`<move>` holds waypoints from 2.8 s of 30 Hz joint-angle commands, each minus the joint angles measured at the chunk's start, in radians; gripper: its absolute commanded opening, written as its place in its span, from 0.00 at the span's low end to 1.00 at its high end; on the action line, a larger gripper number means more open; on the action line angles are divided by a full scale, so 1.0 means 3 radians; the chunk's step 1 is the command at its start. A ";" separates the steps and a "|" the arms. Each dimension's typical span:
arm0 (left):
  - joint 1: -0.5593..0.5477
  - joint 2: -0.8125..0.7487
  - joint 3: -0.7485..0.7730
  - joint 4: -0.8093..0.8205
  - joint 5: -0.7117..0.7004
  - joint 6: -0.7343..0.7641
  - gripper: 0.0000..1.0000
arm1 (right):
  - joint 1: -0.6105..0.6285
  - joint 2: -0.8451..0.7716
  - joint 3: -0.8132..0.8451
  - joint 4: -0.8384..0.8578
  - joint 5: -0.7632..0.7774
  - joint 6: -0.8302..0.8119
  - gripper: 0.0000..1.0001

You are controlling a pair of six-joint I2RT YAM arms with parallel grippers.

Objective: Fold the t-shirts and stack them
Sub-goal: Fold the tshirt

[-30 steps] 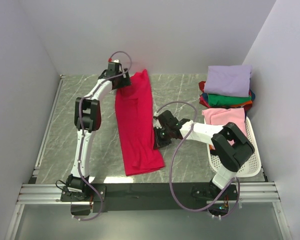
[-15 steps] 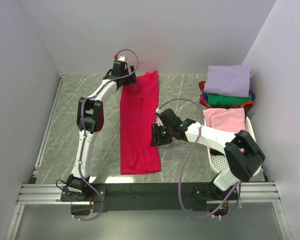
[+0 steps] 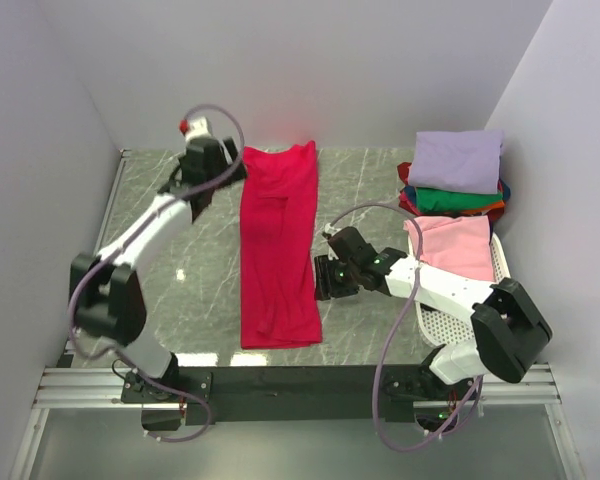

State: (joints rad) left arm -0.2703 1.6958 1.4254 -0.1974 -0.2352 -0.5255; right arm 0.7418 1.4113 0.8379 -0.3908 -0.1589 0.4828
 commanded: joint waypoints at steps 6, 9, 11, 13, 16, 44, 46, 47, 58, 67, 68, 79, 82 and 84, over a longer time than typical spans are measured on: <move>-0.0796 -0.1121 -0.1621 -0.0160 0.0380 -0.0401 0.88 | 0.0007 -0.0296 -0.0272 0.0096 0.0151 0.0088 0.56; -0.1036 -0.1444 -0.1903 -0.0282 0.0528 -0.0534 0.88 | 0.0007 -0.0399 -0.0384 0.0127 0.0146 0.0119 0.56; -0.1195 -0.1536 -0.1990 -0.0374 0.0564 -0.0626 0.88 | 0.0007 -0.0460 -0.0441 0.0142 0.0131 0.0145 0.56; -0.1343 -0.1613 -0.2021 -0.0492 0.0625 -0.0697 0.88 | 0.0012 -0.0501 -0.0522 0.0157 0.0141 0.0180 0.56; -0.1502 -0.1619 -0.2072 -0.0584 0.0661 -0.0825 0.88 | 0.0018 -0.0567 -0.0625 0.0193 0.0136 0.0252 0.56; -0.2576 -0.1113 -0.2077 -0.1372 -0.0065 -0.1301 0.58 | 0.0074 -0.0690 -0.0952 0.0382 -0.0023 0.0436 0.56; -0.2597 -0.1087 -0.2103 -0.1372 -0.0065 -0.1291 0.57 | 0.0104 -0.0690 -0.0947 0.0382 -0.0018 0.0441 0.56; -0.2602 -0.1077 -0.2108 -0.1362 -0.0034 -0.1286 0.56 | 0.0140 -0.0695 -0.0942 0.0367 -0.0012 0.0451 0.56; -0.2612 -0.1112 -0.2220 -0.0958 0.0477 -0.1214 0.19 | 0.0426 -0.0844 -0.0952 0.0285 0.0212 0.0579 0.56; -0.2607 -0.1475 -0.2047 -0.0575 0.0743 -0.1418 0.00 | 0.0799 -0.1206 -0.1008 0.0275 0.0605 0.0748 0.56; -0.2602 -0.1511 -0.2026 -0.0564 0.0723 -0.1444 0.00 | 0.0825 -0.1278 -0.1003 0.0270 0.0677 0.0768 0.56; -0.2428 -0.1552 -0.1914 -0.0145 0.0953 -0.1531 0.01 | 0.1306 -0.1278 -0.0845 0.0311 0.1194 0.0901 0.56; -0.2402 -0.1547 -0.1847 -0.0155 0.0825 -0.1597 0.01 | 0.1434 -0.1294 -0.0794 0.0270 0.1337 0.0962 0.56; -0.2377 -0.1547 -0.1827 -0.0094 0.0804 -0.1618 0.01 | 0.1515 -0.1324 -0.0778 0.0244 0.1424 0.1024 0.57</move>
State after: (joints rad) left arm -0.9947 1.2339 0.8227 -0.2905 0.0128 -0.9859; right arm 1.1656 1.0290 0.5571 -0.3176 0.1738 0.7506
